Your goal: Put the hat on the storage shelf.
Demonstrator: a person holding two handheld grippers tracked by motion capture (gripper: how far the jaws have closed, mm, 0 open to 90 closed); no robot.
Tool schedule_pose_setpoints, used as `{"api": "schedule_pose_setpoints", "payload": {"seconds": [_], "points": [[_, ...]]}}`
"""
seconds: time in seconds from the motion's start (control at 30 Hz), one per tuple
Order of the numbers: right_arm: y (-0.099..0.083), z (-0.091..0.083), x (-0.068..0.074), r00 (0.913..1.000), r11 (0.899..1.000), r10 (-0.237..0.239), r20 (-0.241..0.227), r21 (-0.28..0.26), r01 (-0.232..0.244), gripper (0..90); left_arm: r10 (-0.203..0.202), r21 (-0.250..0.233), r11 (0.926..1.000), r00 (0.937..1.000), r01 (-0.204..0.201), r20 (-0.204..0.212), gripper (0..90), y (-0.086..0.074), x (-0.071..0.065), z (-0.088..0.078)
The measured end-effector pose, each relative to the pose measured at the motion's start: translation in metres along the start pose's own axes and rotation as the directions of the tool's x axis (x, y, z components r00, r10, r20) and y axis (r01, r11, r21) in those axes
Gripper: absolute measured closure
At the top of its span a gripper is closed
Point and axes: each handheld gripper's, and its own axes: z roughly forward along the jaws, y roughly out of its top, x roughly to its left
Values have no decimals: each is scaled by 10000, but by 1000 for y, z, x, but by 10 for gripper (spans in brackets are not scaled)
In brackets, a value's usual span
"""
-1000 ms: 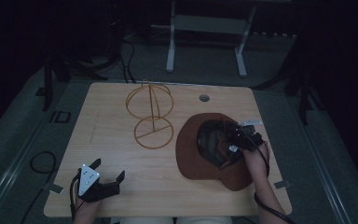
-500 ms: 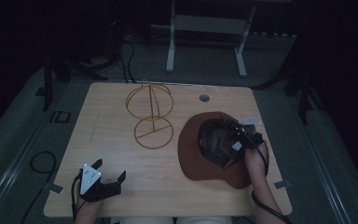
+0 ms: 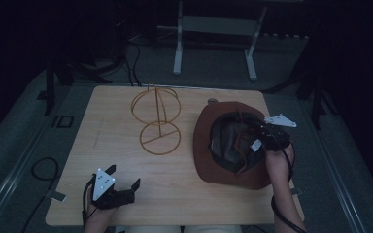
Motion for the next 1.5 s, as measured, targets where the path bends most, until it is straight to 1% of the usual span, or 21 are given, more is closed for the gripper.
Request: {"api": "schedule_pose_setpoints", "payload": {"seconds": [0.03, 0.1, 0.13, 0.2, 0.27, 0.33, 0.4, 0.5, 0.63, 0.73, 0.77, 0.8, 0.83, 0.87, 1.0, 1.03, 1.13, 1.2, 1.23, 1.43, 1.5], "points": [[4, -9, -1, 10000, 9999, -78, 55, -143, 79, 843, -20, -134, 9999, 9998, 22, 181, 53, 3, -4, 0], [7, -18, -4, 9999, 9993, 79, -70, -364, -82, 842, 87, -233, 9997, 9995, -80, 299, 53, 12, -12, 2], [7, -18, -4, 9999, 9993, 79, -70, -364, -82, 842, 151, -346, 9993, 9982, -131, 574, 53, 17, -15, 3], [7, -26, -6, 9996, 9982, 240, -180, -540, -250, 843, 379, -357, 9987, 9962, -352, 782, 53, 29, -23, 6], [7, -32, -7, 9994, 9977, 278, -215, -615, -291, 843, 411, -429, 9984, 9932, -366, 1086, 53, 43, -31, 9], [5, -41, -6, 9984, 9962, 482, -302, -717, -502, 842, 484, -256, 9986, 9912, -456, 1230, 65, 58, -40, 11], [5, -44, -5, 9983, 9958, 488, -309, -755, -511, 842, 539, -317, 9983, 9863, -495, 1559, 65, 74, -51, 14], [4, -51, -1, 9987, 9955, 364, -347, -861, -392, 842, 807, -435, 9963, 9798, -739, 1832, 65, 97, -66, 19], [3, -58, 4, 9994, 9955, 106, -325, -934, -136, 842, 1030, -572, 9940, 9755, -936, 1942, 65, 121, -85, 31], [3, -62, 8, 9997, 9952, -19, -241, -981, -5, 842, 1344, -672, 9901, 9720, -1236, 1928, 65, 134, -97, 42], [3, -62, 8, 9997, 9952, -19, -241, -981, -5, 842, 1344, -672, 9901, 9720, -1236, 1928, 65, 134, -97, 42], [3, -64, 8, 9997, 9946, 11, -256, -1033, -37, 842, 1286, -655, 9909, 9719, -1179, 1969, 65, 140, -105, 52], [1, -66, 10, 10000, 9937, 5, -76, -1123, -13, 843, 1228, -548, 9919, 9732, -1142, 1943, 65, 144, -109, 56], [1, -67, 10, 9999, 9932, 71, -116, -1164, -84, 843, 1184, -489, 9927, 9713, -1106, 2064, 65, 147, -112, 59], [-1, -68, 9, 9996, 9931, 173, -234, -1154, -199, 843, 1397, -431, 9901, 9695, -1337, 2015, 65, 159, -127, 73], [-2, -67, 10, 9995, 9934, 165, -257, -1135, -193, 843, 1437, -430, 9895, 9707, -1379, 1928, 65, 161, -129, 77], [-3, -66, 11, 9994, 9933, 163, -302, -1140, -197, 842, 1279, -327, 9918, 9726, -1239, 1940, 65, 169, -135, 93], [-3, -67, 13, 9994, 9928, 185, -283, -1180, -217, 843, 1522, -89, 9882, 9768, -1526, 1506, 64, 174, -140, 104], [-3, -67, 13, 9994, 9927, 179, -285, -1186, -212, 843, 1525, 13, 9880, 9778, -1542, 1437, 65, 176, -142, 110], [0, -73, 15, 9985, 9897, 206, -505, -1403, -275, 843, 1390, 329, 9892, 9855, -1428, 974, 64, 183, -145, 135], [2, -78, 17, 9982, 9868, 209, -561, -1592, -296, 843, 1360, 517, 9889, 9888, -1392, 618, 65, 184, -145, 143]]}}
